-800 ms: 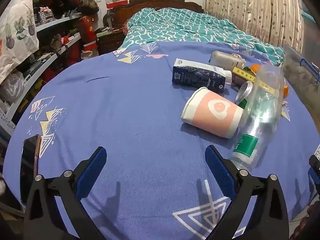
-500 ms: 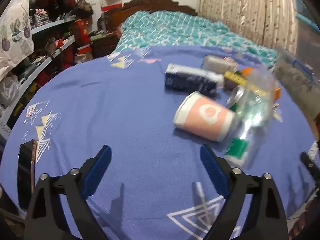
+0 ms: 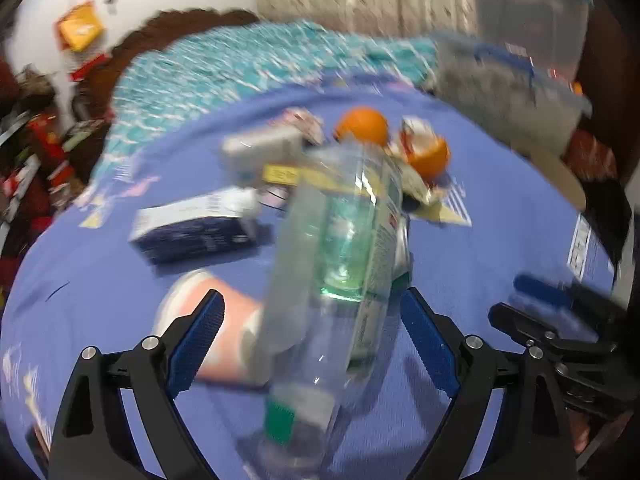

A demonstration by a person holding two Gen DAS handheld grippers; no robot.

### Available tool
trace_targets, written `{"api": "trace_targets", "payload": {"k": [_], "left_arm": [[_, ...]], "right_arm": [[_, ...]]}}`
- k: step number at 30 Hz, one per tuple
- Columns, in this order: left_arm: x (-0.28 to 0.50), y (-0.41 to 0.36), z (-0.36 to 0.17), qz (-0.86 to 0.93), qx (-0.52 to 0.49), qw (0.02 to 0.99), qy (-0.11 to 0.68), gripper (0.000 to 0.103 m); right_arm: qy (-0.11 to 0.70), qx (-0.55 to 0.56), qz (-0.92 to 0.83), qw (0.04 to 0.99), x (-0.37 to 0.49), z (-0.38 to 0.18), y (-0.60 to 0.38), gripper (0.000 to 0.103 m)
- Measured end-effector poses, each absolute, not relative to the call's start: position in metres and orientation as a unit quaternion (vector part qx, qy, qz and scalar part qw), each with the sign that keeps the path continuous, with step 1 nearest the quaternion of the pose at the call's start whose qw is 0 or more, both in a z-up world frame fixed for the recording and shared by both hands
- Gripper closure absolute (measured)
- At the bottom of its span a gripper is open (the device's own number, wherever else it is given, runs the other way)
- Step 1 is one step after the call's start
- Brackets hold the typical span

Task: Collect trash
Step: 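Grasp the clear plastic bottle with the left tool while the right grasps the green can, then carry the bottle and can to the beige bin and release both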

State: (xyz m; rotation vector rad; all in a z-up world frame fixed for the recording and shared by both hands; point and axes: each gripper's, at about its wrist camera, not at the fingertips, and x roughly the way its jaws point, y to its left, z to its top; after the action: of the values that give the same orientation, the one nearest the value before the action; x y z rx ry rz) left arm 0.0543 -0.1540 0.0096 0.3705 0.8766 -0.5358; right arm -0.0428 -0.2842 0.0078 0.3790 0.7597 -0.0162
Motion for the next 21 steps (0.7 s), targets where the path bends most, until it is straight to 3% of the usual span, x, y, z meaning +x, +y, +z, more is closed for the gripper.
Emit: {"api": "trace_targets", "payload": {"k": [1, 4, 7, 14, 15, 16, 17, 21], "left_arm": [[0.058, -0.156, 0.004, -0.258, 0.178, 0.848, 0.427, 0.032], [0.063, -0.147, 0.006, -0.275, 0.144, 0.846, 0.434, 0.033], [0.060, -0.115, 0.025, -0.283, 0.090, 0.858, 0.419, 0.033], [0.047, -0.031, 0.039, -0.269, 0.002, 0.865, 0.423, 0.034], [0.046, -0.025, 0.039, -0.266, -0.004, 0.865, 0.426, 0.034], [0.044, -0.021, 0.039, -0.264, -0.006, 0.865, 0.426, 0.034], [0.043, -0.018, 0.038, -0.263, -0.006, 0.866, 0.426, 0.034], [0.041, -0.023, 0.038, -0.275, -0.006, 0.863, 0.425, 0.034]], "right_arm": [[0.378, 0.167, 0.008, 0.910, -0.034, 0.010, -0.285, 0.029], [0.394, 0.130, 0.048, 0.908, -0.013, 0.015, -0.284, 0.016], [0.402, 0.104, 0.086, 0.906, 0.011, 0.017, -0.278, 0.009], [0.433, 0.043, 0.132, 0.891, 0.077, 0.010, -0.244, 0.008], [0.438, 0.039, 0.130, 0.889, 0.085, 0.008, -0.242, 0.008], [0.442, 0.038, 0.130, 0.887, 0.090, 0.005, -0.238, 0.024], [0.446, 0.039, 0.132, 0.884, 0.094, 0.003, -0.236, 0.032], [0.446, 0.048, 0.147, 0.881, 0.068, 0.007, -0.231, 0.038]]}}
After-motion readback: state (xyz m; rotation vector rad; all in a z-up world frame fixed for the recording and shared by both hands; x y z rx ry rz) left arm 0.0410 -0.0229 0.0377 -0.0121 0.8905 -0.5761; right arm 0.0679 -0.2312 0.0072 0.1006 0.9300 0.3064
